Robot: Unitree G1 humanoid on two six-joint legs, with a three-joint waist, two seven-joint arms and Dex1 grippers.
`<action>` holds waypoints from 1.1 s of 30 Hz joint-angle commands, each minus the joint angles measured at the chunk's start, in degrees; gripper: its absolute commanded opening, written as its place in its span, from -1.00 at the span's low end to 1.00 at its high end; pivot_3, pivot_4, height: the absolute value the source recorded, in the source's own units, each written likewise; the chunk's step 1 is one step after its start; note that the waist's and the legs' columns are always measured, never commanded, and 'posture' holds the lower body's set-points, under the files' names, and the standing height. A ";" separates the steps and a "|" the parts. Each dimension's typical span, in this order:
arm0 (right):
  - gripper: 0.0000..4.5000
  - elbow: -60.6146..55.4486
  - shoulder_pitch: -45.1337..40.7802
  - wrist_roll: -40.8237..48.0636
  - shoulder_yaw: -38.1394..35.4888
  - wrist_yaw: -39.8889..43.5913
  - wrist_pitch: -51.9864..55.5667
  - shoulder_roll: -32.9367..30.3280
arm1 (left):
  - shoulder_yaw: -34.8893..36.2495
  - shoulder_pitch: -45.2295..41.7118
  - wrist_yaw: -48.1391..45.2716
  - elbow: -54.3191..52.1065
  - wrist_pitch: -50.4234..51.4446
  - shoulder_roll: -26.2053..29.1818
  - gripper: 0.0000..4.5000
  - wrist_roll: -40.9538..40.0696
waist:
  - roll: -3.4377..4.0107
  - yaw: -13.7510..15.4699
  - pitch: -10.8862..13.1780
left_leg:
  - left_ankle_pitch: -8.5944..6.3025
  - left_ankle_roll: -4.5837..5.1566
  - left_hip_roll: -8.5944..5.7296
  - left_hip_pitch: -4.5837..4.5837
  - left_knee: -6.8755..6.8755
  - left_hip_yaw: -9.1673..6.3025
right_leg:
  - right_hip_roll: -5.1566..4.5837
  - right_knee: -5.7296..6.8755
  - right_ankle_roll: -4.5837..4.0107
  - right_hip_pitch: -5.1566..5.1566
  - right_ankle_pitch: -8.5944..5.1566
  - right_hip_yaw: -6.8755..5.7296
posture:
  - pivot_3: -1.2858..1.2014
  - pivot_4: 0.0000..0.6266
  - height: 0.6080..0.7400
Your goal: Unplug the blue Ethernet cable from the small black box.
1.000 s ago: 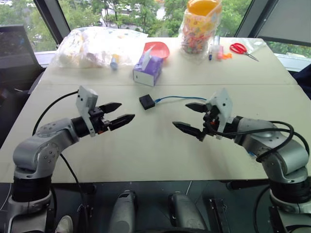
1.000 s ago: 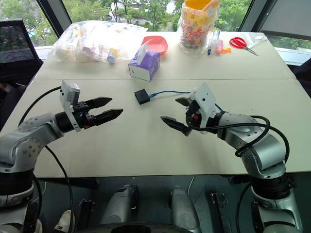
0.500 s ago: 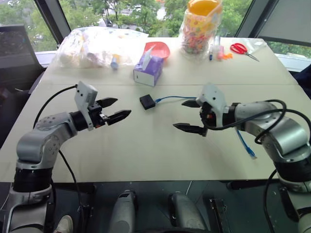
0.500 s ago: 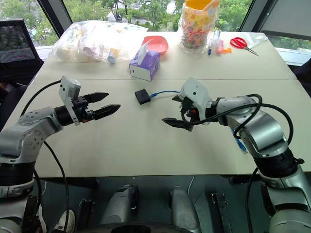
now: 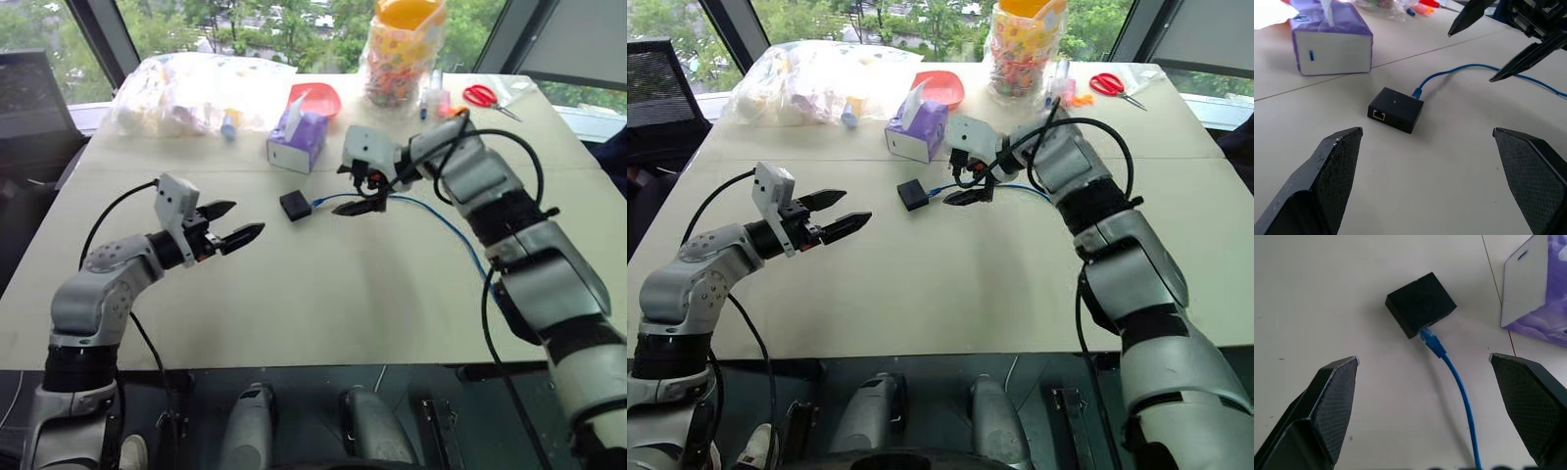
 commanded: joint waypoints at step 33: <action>1.00 27.24 -7.60 -20.93 -7.83 -16.36 -4.37 21.56 | 12.20 16.67 15.51 -24.57 2.16 -0.96 0.99 -5.82 | 0.01 -1.55 0.00 | 0.08 -0.16 0.00 0.00 0.00 0.04 | -0.03 0.48 -0.03 -0.26 -0.01 0.05 | 0.03 -0.52 0.92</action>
